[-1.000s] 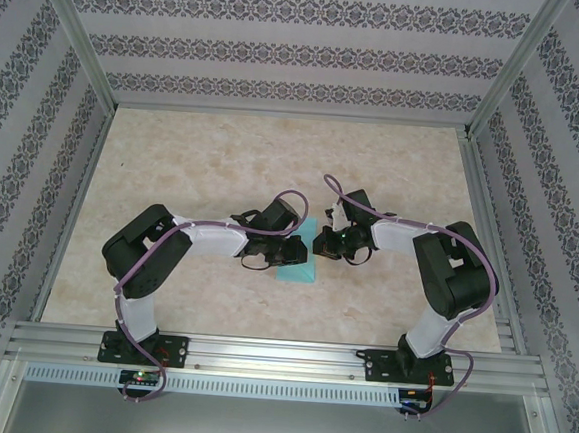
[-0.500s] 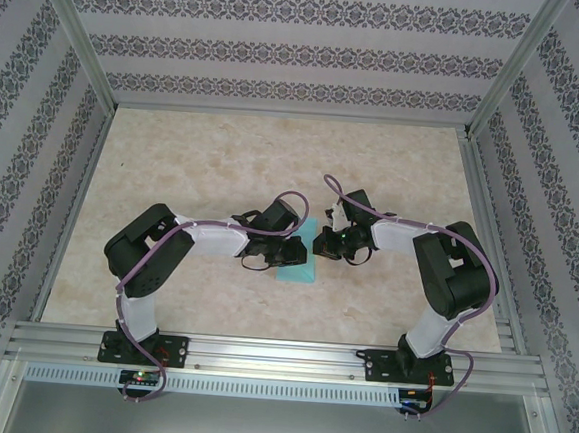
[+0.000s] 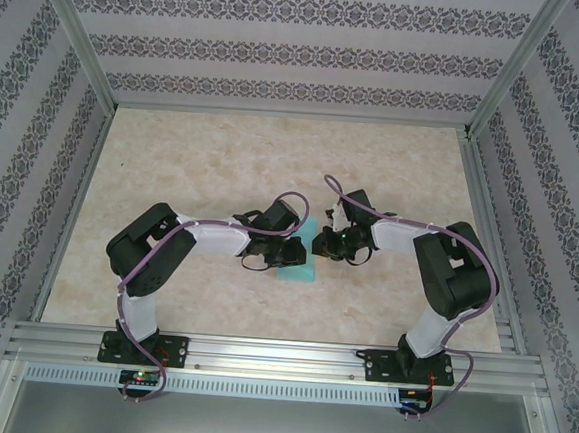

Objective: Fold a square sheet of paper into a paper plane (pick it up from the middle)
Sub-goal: Fold the triangle a second time at the center of the table.

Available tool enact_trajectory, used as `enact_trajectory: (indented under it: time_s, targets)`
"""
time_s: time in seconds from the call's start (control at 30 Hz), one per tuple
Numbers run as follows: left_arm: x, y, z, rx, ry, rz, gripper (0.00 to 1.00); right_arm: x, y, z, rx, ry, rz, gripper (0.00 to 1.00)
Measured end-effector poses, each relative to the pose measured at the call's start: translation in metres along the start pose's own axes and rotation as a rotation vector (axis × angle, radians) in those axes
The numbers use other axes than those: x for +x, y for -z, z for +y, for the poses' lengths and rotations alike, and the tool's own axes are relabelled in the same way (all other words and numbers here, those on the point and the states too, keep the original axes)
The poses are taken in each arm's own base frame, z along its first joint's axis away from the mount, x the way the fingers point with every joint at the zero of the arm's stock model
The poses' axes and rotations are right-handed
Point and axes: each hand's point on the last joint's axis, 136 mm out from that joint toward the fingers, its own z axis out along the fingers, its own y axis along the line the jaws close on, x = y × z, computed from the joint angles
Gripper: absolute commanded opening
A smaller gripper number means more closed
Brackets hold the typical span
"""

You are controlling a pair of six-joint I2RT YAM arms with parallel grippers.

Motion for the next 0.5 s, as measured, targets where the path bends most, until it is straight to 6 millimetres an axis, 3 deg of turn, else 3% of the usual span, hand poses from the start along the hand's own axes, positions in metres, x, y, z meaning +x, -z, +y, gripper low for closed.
enact_trajectory:
  time_s: [0.23, 0.5]
  targets:
    - [0.000, 0.000, 0.000, -0.008, 0.004, 0.005, 0.17, -0.010, 0.017, 0.011, -0.004, 0.020, -0.064, 0.15]
    - [0.000, 0.000, 0.001, -0.010, 0.005, 0.007, 0.17, -0.007, 0.012, 0.015, -0.009, 0.026, -0.047, 0.11]
